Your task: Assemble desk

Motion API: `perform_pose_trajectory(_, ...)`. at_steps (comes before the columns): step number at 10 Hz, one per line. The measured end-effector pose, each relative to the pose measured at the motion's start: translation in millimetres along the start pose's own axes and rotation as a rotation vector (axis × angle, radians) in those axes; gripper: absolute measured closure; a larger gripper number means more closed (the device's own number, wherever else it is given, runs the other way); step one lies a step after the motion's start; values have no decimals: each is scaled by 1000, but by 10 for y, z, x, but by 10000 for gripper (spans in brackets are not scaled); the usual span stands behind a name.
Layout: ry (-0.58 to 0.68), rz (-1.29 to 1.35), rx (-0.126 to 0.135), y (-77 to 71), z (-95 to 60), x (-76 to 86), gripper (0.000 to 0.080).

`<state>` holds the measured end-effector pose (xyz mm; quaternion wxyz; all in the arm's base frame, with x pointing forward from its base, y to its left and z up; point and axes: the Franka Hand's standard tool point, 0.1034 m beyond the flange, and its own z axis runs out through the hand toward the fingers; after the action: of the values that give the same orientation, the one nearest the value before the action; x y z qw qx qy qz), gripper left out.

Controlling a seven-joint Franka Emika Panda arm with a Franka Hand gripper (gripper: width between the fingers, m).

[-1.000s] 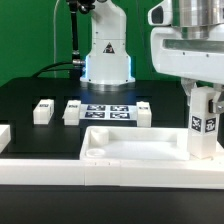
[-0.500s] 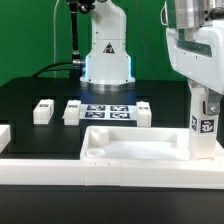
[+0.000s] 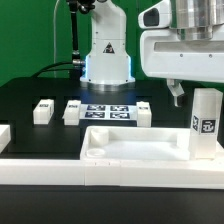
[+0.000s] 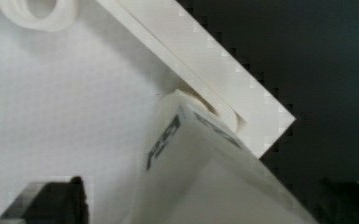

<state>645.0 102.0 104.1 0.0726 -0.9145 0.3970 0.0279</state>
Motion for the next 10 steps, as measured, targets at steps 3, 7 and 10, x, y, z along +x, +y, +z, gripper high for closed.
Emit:
perform_pose_trajectory(3, 6, -265, -15, 4, -5, -5, 151)
perform_pose_trajectory(7, 42, -858, -52, -118, -67, -42, 151)
perform_pose_trajectory(10, 42, -767, -47, -116, -57, -45, 278)
